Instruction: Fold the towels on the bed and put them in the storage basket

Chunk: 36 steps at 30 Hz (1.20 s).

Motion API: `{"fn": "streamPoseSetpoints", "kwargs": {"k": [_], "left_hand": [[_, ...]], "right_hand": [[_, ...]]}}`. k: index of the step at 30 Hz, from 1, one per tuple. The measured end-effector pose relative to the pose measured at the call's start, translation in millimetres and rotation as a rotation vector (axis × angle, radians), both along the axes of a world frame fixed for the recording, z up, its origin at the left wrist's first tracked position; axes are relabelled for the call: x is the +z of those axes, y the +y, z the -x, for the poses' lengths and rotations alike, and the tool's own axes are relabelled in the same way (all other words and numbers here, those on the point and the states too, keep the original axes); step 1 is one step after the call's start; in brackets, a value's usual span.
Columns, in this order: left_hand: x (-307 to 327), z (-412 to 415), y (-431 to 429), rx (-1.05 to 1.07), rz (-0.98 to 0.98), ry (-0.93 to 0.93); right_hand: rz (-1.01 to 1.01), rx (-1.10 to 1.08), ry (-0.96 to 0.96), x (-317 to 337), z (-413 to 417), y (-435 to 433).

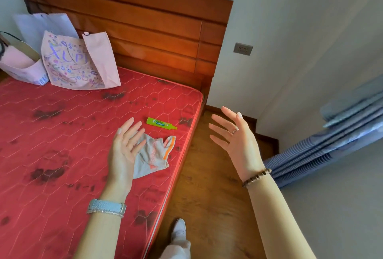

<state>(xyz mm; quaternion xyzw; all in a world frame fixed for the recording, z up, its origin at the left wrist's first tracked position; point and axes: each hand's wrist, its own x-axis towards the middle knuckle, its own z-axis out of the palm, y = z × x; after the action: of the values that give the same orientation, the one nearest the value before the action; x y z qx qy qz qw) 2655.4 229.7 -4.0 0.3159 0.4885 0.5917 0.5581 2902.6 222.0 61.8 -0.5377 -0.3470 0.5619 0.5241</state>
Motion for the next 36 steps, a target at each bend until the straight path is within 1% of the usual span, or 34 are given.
{"fn": "streamPoseSetpoints", "kwargs": {"k": [8,15,20,24,28,33,36], "left_hand": [[-5,15,68,0.046,-0.012,-0.022],[-22,29,111,0.166,0.024,-0.053],[-34,27,151,0.296,0.044,-0.055],[-56,26,184,0.42,0.089,-0.067],[-82,19,207,0.583,0.165,-0.132],[-125,8,218,0.769,0.271,-0.114],[-156,1,216,0.882,0.356,-0.131]], "right_hand": [[0.03,0.015,-0.024,-4,8,80],[0.069,0.102,-0.025,-15,19,157],[0.099,0.229,-0.043,-37,28,226],[0.147,0.368,-0.062,-59,44,287],[0.225,0.532,-0.119,-88,59,336],[0.341,0.689,-0.204,-136,75,385],[0.456,0.756,-0.213,-173,85,400]]}}
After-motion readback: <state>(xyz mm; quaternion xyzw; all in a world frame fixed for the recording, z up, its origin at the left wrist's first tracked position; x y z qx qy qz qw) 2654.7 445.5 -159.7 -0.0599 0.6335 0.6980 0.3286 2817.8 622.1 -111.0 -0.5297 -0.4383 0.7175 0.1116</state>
